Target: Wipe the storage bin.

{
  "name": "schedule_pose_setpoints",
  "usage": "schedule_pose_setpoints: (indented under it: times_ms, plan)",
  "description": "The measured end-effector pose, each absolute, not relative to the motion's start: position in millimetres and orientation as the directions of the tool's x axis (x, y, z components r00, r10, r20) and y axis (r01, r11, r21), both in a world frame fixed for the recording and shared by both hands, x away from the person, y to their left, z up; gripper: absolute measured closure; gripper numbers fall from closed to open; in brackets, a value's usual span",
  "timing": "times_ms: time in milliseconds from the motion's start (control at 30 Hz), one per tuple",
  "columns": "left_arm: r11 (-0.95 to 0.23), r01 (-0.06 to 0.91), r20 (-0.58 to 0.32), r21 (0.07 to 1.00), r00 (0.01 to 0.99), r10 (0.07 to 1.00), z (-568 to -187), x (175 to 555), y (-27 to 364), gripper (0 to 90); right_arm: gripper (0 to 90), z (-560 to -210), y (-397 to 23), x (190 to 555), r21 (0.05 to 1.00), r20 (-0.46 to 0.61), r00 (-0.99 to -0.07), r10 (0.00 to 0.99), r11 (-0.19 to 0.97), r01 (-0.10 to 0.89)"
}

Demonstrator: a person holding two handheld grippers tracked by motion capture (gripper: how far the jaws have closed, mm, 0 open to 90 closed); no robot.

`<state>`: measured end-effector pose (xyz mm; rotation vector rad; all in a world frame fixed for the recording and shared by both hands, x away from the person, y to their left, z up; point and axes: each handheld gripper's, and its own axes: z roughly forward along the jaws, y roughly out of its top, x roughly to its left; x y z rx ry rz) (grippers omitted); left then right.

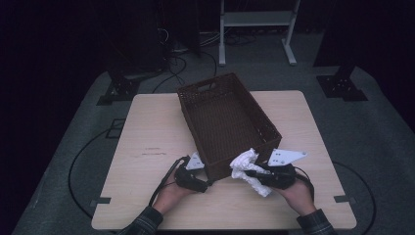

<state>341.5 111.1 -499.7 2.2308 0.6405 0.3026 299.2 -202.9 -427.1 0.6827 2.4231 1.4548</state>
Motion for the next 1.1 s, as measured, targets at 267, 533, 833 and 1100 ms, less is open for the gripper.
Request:
schedule_pose_setpoints:
  times_ms: [267,533,833,1100]
  plan:
    - [-0.568,0.351,0.012,0.745,0.843,0.537,-499.7,341.3,111.1,20.0,73.3,-440.0,-241.4,292.0,0.860,0.053,-0.802,0.594,0.382,0.339]
    - [-0.570,0.348,0.016,0.744,0.844,0.536,-499.6,341.5,111.2,20.0,73.0,-461.0,-268.5,287.2,0.811,0.050,-0.745,0.666,0.408,0.420]
    - [-0.572,0.351,0.013,0.741,0.845,0.535,-499.0,341.9,111.6,20.0,73.0,-478.7,-292.8,274.4,0.777,0.064,-0.699,0.712,0.404,0.483]
    - [-0.541,0.332,-0.015,0.772,0.862,0.508,-480.4,332.4,126.2,32.8,73.0,-483.8,-291.1,278.3,0.763,0.066,-0.703,0.708,0.418,0.493]
